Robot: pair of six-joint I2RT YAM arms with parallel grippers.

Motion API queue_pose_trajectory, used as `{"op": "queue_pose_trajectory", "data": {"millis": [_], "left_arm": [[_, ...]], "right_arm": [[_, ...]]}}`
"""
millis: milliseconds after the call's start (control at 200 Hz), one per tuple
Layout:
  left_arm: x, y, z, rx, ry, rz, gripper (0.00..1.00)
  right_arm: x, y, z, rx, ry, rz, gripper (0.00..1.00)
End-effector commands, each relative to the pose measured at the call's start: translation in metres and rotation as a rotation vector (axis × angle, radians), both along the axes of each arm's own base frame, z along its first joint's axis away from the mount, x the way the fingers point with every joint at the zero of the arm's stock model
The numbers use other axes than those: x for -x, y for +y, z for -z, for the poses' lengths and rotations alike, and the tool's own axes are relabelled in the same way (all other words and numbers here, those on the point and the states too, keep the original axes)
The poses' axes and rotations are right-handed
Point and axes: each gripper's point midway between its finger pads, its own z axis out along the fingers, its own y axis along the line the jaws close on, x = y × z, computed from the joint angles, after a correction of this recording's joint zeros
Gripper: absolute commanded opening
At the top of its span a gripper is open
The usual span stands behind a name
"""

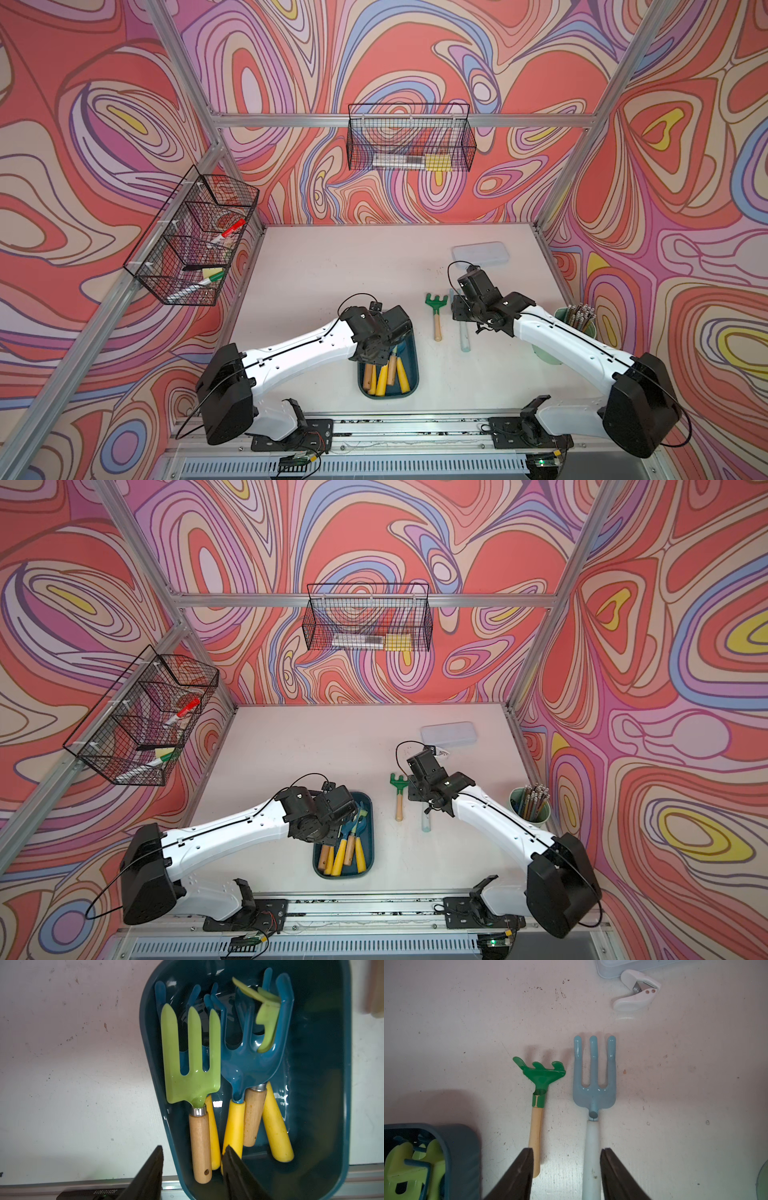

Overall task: Take the hand rake out of the storage box
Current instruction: Move the storage box to the center of the board.

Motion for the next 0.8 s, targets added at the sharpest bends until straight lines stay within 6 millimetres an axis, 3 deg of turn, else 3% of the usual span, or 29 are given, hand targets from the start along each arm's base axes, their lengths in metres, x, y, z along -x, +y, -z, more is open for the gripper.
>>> {"op": "queue_pose_trajectory", "data": {"millis": [0, 180, 636, 796], "left_arm": [[0.003, 0.011, 0.011, -0.098, -0.021, -0.029, 0.47], [0.008, -0.001, 0.030, -0.110, 0.007, -0.012, 0.46], [0.007, 0.001, 0.055, -0.160, 0.021, -0.024, 0.43], [0.005, 0.011, 0.063, -0.235, 0.019, -0.039, 0.42]], "right_arm": [[0.002, -0.007, 0.003, 0.018, -0.007, 0.020, 0.54], [0.004, -0.010, 0.005, 0.013, -0.016, 0.038, 0.54], [0.002, -0.005, 0.013, -0.003, -0.007, 0.035, 0.54], [0.002, -0.004, 0.014, -0.007, -0.005, 0.034, 0.54]]}}
